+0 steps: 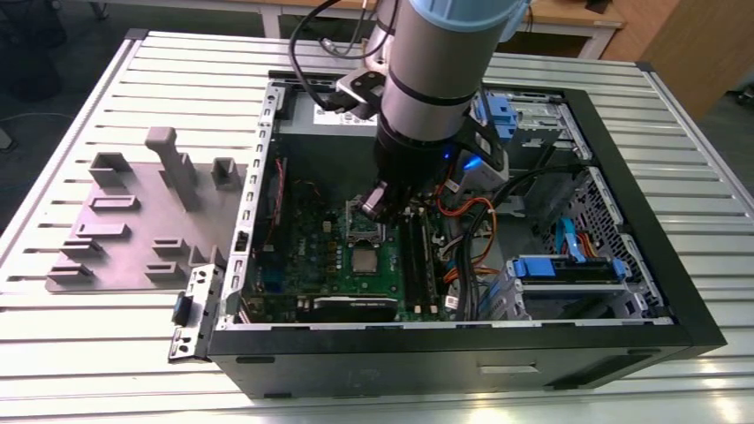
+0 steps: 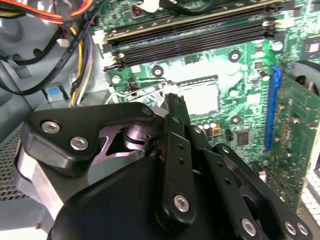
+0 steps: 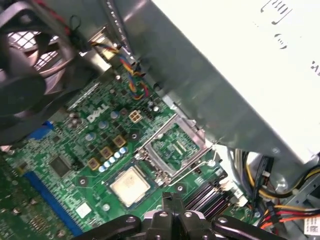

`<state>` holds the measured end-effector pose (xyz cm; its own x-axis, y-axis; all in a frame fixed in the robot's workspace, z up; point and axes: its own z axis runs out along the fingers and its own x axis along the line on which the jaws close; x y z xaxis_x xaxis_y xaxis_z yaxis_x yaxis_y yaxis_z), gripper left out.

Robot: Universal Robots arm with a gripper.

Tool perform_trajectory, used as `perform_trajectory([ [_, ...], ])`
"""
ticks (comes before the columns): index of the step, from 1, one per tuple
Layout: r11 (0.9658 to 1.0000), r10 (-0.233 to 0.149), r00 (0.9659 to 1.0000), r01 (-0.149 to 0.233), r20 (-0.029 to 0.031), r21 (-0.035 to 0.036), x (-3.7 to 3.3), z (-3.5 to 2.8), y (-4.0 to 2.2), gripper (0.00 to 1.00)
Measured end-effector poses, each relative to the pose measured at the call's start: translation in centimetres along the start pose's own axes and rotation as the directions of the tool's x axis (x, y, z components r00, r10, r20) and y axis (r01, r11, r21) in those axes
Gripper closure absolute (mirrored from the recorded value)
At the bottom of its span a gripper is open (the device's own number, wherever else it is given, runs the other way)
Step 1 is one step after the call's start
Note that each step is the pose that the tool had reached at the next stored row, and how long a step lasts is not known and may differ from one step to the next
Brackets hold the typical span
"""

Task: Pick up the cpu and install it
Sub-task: 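Close the cpu cover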

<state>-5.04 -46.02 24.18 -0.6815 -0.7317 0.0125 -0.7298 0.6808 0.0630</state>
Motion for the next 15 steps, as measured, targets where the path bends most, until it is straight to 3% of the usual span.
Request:
perform_trajectory([
  [2, 1.0000, -0.002, 1.0000, 0.002, 0.0018, -0.0018, -0.17, 0.11, 0.06, 0.89],
  [4, 0.9999, -0.005, 0.9999, 0.005, 0.0121, -0.0114, -0.18, 0.20, 0.06, 0.89],
  [8, 0.9987, -0.017, 0.9985, 0.019, 0.0517, -0.0479, -0.22, 0.25, 0.01, 0.89],
  [13, 0.9971, -0.018, 0.9967, 0.024, 0.0786, -0.0722, -0.55, 0.46, -0.35, 0.89],
  [15, 0.9956, -0.018, 0.9949, 0.027, 0.0990, -0.0903, -0.66, 0.50, -0.46, 0.89],
])
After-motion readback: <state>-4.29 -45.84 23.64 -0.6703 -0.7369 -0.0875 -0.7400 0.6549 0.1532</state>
